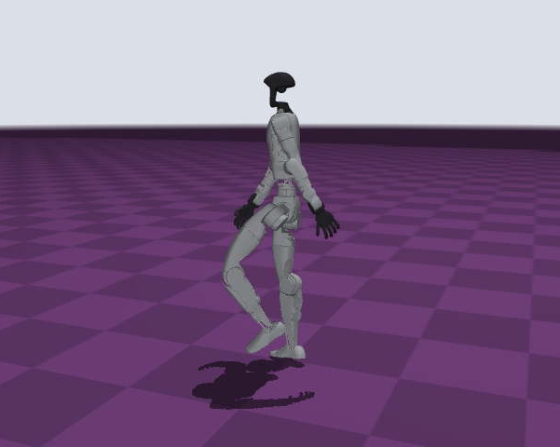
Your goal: In place motions
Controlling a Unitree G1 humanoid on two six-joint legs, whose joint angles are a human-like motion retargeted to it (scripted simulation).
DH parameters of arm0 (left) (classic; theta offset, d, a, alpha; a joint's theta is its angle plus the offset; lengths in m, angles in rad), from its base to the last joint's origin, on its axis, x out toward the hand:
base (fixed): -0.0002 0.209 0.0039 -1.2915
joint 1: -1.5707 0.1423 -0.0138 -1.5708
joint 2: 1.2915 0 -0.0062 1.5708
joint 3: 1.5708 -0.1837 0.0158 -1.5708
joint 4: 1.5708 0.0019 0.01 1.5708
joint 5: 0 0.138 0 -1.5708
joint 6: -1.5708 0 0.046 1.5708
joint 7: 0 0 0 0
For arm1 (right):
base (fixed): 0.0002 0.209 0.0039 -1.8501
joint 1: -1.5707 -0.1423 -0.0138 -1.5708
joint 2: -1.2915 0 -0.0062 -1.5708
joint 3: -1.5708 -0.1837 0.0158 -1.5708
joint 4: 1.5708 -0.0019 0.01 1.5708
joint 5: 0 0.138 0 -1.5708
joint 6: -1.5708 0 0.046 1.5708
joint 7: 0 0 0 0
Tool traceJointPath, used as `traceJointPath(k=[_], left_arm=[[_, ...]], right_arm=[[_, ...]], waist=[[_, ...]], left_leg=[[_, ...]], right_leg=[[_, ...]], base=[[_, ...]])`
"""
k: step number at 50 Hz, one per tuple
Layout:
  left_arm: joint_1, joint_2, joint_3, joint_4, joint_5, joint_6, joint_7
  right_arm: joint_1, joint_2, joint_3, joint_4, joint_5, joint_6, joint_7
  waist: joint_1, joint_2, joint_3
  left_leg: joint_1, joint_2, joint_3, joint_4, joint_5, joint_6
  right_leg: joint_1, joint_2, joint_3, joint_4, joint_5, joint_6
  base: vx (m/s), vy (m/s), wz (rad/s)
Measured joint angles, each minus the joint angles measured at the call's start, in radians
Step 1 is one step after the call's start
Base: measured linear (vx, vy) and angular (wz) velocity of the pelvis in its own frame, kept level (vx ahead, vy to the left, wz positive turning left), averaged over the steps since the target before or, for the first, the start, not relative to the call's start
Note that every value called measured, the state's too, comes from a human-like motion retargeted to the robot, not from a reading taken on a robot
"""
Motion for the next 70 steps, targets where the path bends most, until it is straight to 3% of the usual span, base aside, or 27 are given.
traceJointPath(k=[5, 9, 10, 12, 15, 17, 20, 22, 25, 30, 33, 35, 37, 38, 40, 42, 45, 49, 53, 55, 58, 62, 63, 65, 67, 68, 70], left_arm=[[0.024, 0.003, -0.015, 0.0, -0.005, -0.031, 0.025], [-0.047, 0.004, -0.092, 0.0, 0.0, -0.045, 0.048], [-0.07, 0.004, -0.119, 0.0, -0.003, -0.059, 0.061], [-0.131, -0.007, -0.163, -0.024, -0.016, -0.09, 0.079], [-0.257, -0.033, -0.182, -0.109, -0.041, -0.113, 0.031], [-0.367, -0.024, -0.194, -0.171, -0.051, -0.122, -0.049], [-0.503, -0.001, -0.188, -0.307, -0.011, -0.125, -0.136], [-0.542, -0.016, -0.192, -0.4, -0.01, -0.157, -0.107], [-0.528, -0.028, -0.237, -0.487, -0.052, -0.228, -0.025], [-0.443, 0.012, -0.303, -0.521, 0.043, -0.235, -0.064], [-0.351, 0.033, -0.327, -0.477, 0.139, -0.194, -0.08], [-0.264, 0.035, -0.314, -0.43, 0.165, -0.18, -0.058], [-0.196, 0.025, -0.259, -0.36, 0.171, -0.169, -0.041], [-0.187, 0.023, -0.217, -0.318, 0.178, -0.161, -0.044], [-0.165, 0.019, -0.152, -0.228, 0.173, -0.152, -0.035], [-0.126, 0.019, -0.122, -0.14, 0.13, -0.137, -0.044], [-0.094, 0.019, -0.085, 0.0, 0.127, -0.093, -0.081], [0.053, 0.018, -0.056, 0.0, 0.153, -0.094, -0.031], [0.104, 0.007, -0.013, 0.0, 0.146, -0.093, -0.012], [0.099, 0.014, -0.02, 0.0, 0.103, -0.081, -0.024], [0.044, 0.018, -0.037, 0.0, 0.058, -0.088, -0.009], [-0.075, 0.02, -0.118, -0.004, 0.025, -0.135, 0.048], [-0.112, 0.022, -0.152, -0.011, 0.016, -0.143, 0.068], [-0.207, 0.022, -0.224, -0.048, 0.02, -0.15, 0.098], [-0.319, 0.011, -0.26, -0.155, 0.045, -0.153, 0.079], [-0.373, 0.008, -0.264, -0.23, 0.05, -0.161, 0.057], [-0.499, 0.033, -0.287, -0.358, 0.011, -0.189, -0.012]], right_arm=[[0.008, -0.024, 0.071, -0.067, -0.071, -0.047, -0.038], [0.126, -0.047, 0.036, 0.038, -0.135, -0.028, -0.047], [0.166, -0.051, 0.015, 0.08, -0.144, -0.02, -0.035], [0.224, -0.064, -0.045, 0.18, -0.166, 0.007, -0.004], [0.255, -0.114, -0.125, 0.334, -0.179, 0.069, 0.012], [0.252, -0.155, -0.18, 0.449, -0.108, 0.092, -0.002], [0.261, -0.212, -0.303, 0.567, 0.002, 0.127, 0.003], [0.314, -0.247, -0.359, 0.567, 0.04, 0.18, -0.028], [0.428, -0.277, -0.416, 0.567, 0.075, 0.185, -0.137], [0.493, -0.269, -0.477, 0.567, 0.113, 0.175, -0.175], [0.448, -0.231, -0.453, 0.567, 0.168, 0.151, -0.192], [0.392, -0.199, -0.387, 0.567, 0.191, 0.128, -0.214], [0.294, -0.155, -0.292, 0.562, 0.187, 0.113, -0.207], [0.224, -0.129, -0.255, 0.547, 0.176, 0.111, -0.184], [0.124, -0.096, -0.212, 0.439, 0.144, 0.098, -0.115], [0.036, -0.068, -0.148, 0.309, 0.122, 0.094, -0.028], [-0.057, -0.053, -0.104, 0.083, 0.04, 0.071, 0.01], [-0.12, -0.058, -0.003, -0.115, 0.029, 0.0, -0.061], [-0.142, -0.074, 0.026, -0.196, -0.026, -0.043, -0.06], [-0.118, -0.076, 0.021, -0.178, -0.051, -0.046, -0.067], [-0.03, -0.074, -0.001, -0.092, -0.068, -0.04, -0.051], [0.16, -0.094, -0.088, 0.091, -0.111, 0.001, 0.011], [0.216, -0.105, -0.119, 0.144, -0.124, 0.018, 0.021], [0.31, -0.132, -0.209, 0.255, -0.139, 0.042, 0.004], [0.339, -0.178, -0.329, 0.367, -0.135, 0.063, -0.036], [0.347, -0.207, -0.384, 0.405, -0.122, 0.073, -0.058], [0.37, -0.266, -0.473, 0.465, -0.066, 0.09, -0.089]], waist=[[-0.073, 0.009, -0.032], [-0.087, 0.008, -0.069], [-0.082, 0.008, -0.078], [-0.103, 0.015, -0.087], [-0.128, 0.068, -0.083], [-0.186, 0.072, -0.028], [-0.26, 0.081, 0.058], [-0.27, 0.096, 0.07], [-0.247, 0.111, 0.024], [-0.166, 0.089, -0.053], [-0.131, 0.073, -0.066], [-0.119, 0.056, -0.076], [-0.119, 0.029, -0.077], [-0.122, 0.032, -0.07], [-0.058, 0.056, -0.032], [0.03, 0.057, -0.01], [0.127, 0.033, 0.045], [0.178, -0.031, 0.03], [0.19, -0.049, 0.023], [0.167, -0.029, 0.007], [0.095, 0.006, -0.033], [-0.022, 0.012, -0.1], [-0.032, 0.014, -0.112], [-0.041, 0.029, -0.13], [-0.091, 0.07, -0.108], [-0.151, 0.077, -0.066], [-0.253, 0.12, 0.016]], left_leg=[[0.117, -0.062, 0.012, -0.138, -0.002, 0.003], [0.353, -0.255, 0.005, -0.574, -0.026, -0.015], [0.423, -0.307, -0.003, -0.723, -0.06, -0.005], [0.558, -0.35, 0.067, -0.94, -0.281, 0.017], [0.629, -0.351, 0.155, -1.163, -0.379, 0.139], [0.612, -0.357, 0.085, -1.183, -0.376, 0.165], [0.621, -0.356, 0.081, -1.21, -0.373, 0.204], [0.61, -0.35, 0.059, -1.215, -0.373, 0.217], [0.599, -0.342, 0.05, -1.215, -0.376, 0.22], [0.606, -0.359, 0.106, -1.215, -0.381, 0.19], [0.604, -0.36, 0.118, -1.152, -0.358, 0.144], [0.577, -0.359, 0.131, -1.053, -0.305, 0.1], [0.493, -0.263, 0.224, -0.778, -0.121, 0.028], [0.378, -0.143, 0.213, -0.549, -0.004, 0.008], [0.097, -0.03, 0.055, -0.228, 0.127, 0.065], [-0.092, 0.059, 0.0, 0.046, 0.016, 0.076], [-0.29, 0.196, 0.002, 0.311, -0.088, 0.141], [-0.495, 0.185, -0.022, 0.463, -0.179, 0.175], [-0.463, 0.179, 0.01, 0.416, -0.177, 0.169], [-0.374, 0.16, 0.001, 0.338, -0.145, 0.147], [-0.162, 0.057, -0.01, 0.106, -0.078, 0.066], [0.209, -0.263, -0.04, -0.44, -0.028, 0.017], [0.296, -0.33, -0.061, -0.599, -0.013, 0.021], [0.483, -0.398, 0.007, -0.915, -0.235, 0.078], [0.603, -0.338, 0.189, -1.101, -0.33, 0.146], [0.582, -0.361, 0.054, -1.111, -0.365, 0.161], [0.558, -0.383, -0.061, -1.112, -0.434, 0.228]], right_leg=[[0.018, 0.001, -0.027, 0.011, -0.02, 0.016], [0.037, -0.014, -0.052, 0.056, -0.047, 0.045], [0.04, -0.015, -0.059, 0.079, -0.053, 0.05], [0.016, -0.015, -0.093, 0.166, -0.026, 0.064], [-0.114, -0.03, -0.185, 0.445, 0.201, 0.061], [-0.282, -0.042, -0.062, 0.662, 0.287, 0.029], [-0.389, -0.085, -0.041, 0.853, 0.214, 0.012], [-0.426, -0.081, -0.031, 0.914, 0.188, 0.018], [-0.436, -0.042, 0.02, 0.934, 0.182, 0.045], [-0.268, -0.016, 0.041, 0.741, 0.196, 0.073], [-0.081, 0.036, 0.087, 0.481, 0.181, 0.146], [0.047, 0.036, 0.049, 0.298, 0.01, 0.159], [0.088, -0.011, -0.034, 0.179, -0.102, 0.11], [0.071, -0.011, -0.041, 0.149, -0.137, 0.099], [0.055, 0.032, -0.023, 0.095, -0.148, 0.082], [0.01, 0.061, 0.096, 0.109, -0.131, 0.063], [-0.023, 0.059, 0.139, 0.126, -0.118, 0.018], [-0.058, 0.017, 0.21, 0.11, -0.088, 0.0], [-0.058, 0.004, 0.207, 0.09, -0.079, -0.002], [-0.032, 0.025, 0.177, 0.073, -0.079, 0.007], [0.014, 0.046, 0.1, 0.049, -0.087, 0.037], [0.045, 0.033, 0.029, 0.089, -0.086, 0.092], [0.048, 0.03, 0.021, 0.115, -0.053, 0.11], [0.03, 0.022, -0.051, 0.241, 0.101, 0.148], [-0.152, -0.027, -0.131, 0.585, 0.351, 0.142], [-0.293, -0.054, -0.039, 0.785, 0.42, 0.112], [-0.495, -0.092, 0.046, 1.117, 0.342, 0.028]], base=[[0.05, 0.08, 0.51], [0.21, 0.09, 0.32], [0.22, 0.07, 0.11], [0.05, 0.12, 0.15], [-0.18, 0.17, -0.67], [-0.42, 0.14, 0.1], [-0.51, 0.07, 0.82], [-0.12, 0.07, 0.39], [0.25, -0.02, -0.08], [0.15, -0.07, -0.41], [0.1, -0.1, -0.29], [0.11, -0.12, -0.27], [-0.15, -0.18, -0.05], [-0.42, -0.2, 0.15], [-0.43, -0.21, -0.45], [-0.23, -0.21, -1.14], [-0.22, -0.1, -0.99], [0.11, -0.01, -0.56], [0.02, -0.01, -0.07], [0.1, -0.02, 0.6], [0.13, 0.04, 0.78], [0.3, 0.12, 0.79], [0.35, 0.15, 0.08], [0.15, 0.13, -0.18], [-0.24, 0.16, 0.41], [-0.42, 0.26, 0.88], [-0.43, 0.41, 0.85]])
